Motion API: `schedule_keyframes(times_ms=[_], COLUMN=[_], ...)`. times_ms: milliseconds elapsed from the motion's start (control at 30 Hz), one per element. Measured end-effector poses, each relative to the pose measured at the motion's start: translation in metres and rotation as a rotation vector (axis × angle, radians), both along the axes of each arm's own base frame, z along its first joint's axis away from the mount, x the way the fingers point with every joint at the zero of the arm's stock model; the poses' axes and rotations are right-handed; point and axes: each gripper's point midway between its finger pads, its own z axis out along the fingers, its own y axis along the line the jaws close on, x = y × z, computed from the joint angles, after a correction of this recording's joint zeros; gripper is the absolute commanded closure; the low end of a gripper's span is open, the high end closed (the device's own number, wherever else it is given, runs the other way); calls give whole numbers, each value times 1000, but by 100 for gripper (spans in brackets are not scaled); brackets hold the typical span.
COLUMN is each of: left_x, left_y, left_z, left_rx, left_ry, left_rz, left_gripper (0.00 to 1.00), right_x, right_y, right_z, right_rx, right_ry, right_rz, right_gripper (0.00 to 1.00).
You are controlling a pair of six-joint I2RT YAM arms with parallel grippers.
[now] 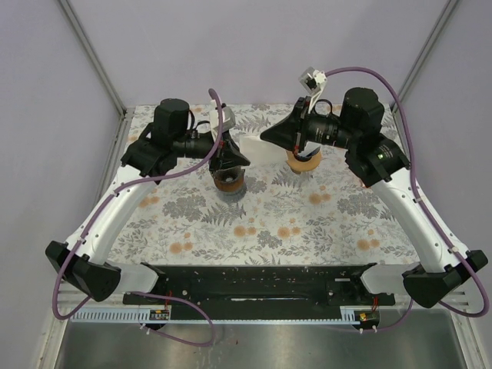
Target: Place the coffee filter in the dripper
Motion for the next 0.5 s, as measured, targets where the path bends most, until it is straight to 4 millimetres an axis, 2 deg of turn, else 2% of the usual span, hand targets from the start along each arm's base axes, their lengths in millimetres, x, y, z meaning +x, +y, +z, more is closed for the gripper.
schedule_keyframes(times_ms=[100, 200, 267, 400, 500], left_x=[-2, -3, -4, -15, -26], left_y=[-2, -1, 1, 9, 17], left_z=[4, 3, 1, -4, -9], left_rx=[-18, -13, -4, 32, 66], left_ry=[0, -13, -35, -96, -149], left_rz=[-17, -22, -30, -63, -98], left_gripper=[100, 100, 100, 100, 100], right_x=[1, 3, 4, 7, -1], right_y=[1, 1, -1, -13, -26], right_z=[-3, -8, -13, -24, -23], right_rx=[-2, -16, -40, -119, -160], right_ry=[3, 1, -14, -55, -106], right_rz=[2, 0, -8, -66, -92], right_gripper=[100, 70, 55, 40, 31])
